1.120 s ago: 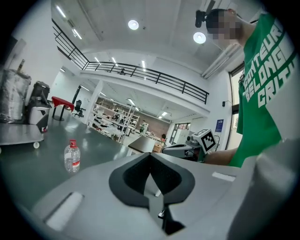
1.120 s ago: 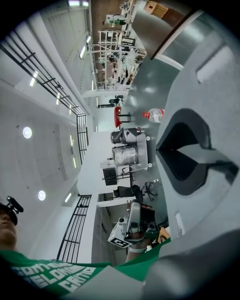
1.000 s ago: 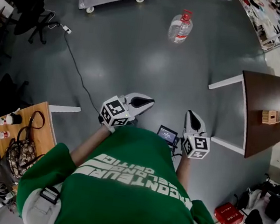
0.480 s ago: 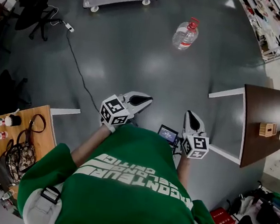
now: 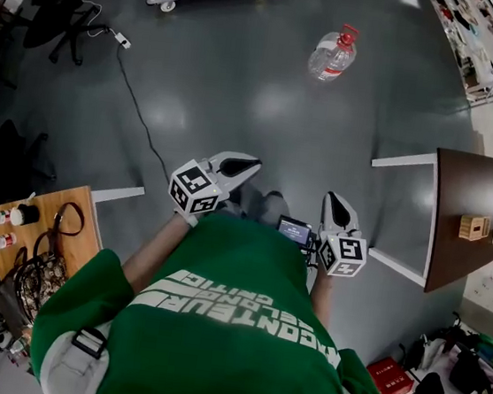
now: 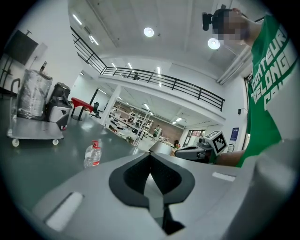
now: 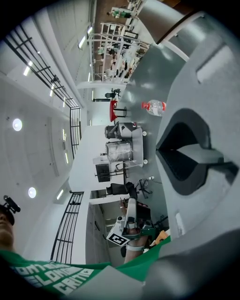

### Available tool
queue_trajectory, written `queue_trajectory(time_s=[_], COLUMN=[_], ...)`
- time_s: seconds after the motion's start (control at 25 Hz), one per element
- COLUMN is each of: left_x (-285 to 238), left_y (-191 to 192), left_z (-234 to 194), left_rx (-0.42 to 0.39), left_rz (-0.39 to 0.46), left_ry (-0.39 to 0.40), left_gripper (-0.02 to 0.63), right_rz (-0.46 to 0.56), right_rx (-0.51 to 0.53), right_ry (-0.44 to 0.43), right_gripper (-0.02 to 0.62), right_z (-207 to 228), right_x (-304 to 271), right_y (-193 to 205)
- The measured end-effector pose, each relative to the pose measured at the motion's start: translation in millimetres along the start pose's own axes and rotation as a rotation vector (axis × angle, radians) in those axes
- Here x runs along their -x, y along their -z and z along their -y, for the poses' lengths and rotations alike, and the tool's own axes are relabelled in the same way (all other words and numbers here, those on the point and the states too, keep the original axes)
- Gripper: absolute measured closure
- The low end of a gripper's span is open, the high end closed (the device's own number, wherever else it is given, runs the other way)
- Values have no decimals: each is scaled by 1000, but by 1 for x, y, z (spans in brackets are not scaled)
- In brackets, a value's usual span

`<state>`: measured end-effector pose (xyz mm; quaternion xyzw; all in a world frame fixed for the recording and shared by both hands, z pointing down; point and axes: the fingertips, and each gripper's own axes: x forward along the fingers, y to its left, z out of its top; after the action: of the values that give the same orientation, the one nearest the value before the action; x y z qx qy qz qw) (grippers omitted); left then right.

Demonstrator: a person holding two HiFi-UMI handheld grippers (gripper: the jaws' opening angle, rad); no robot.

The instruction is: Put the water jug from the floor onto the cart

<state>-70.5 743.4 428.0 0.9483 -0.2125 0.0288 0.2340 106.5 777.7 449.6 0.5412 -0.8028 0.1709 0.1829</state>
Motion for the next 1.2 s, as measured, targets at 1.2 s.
queue_trajectory(time_s=[1.2], left_x=[-104], left_y=[-41], left_z=[-47], left_rx=[-28], left_rz=[-68], left_ry=[55], left_gripper=[591], right_rz=[-11], right_rx=[-13], right_ry=[19], right_gripper=[602], right_z=[88], right_x=[-72], right_y=[-31])
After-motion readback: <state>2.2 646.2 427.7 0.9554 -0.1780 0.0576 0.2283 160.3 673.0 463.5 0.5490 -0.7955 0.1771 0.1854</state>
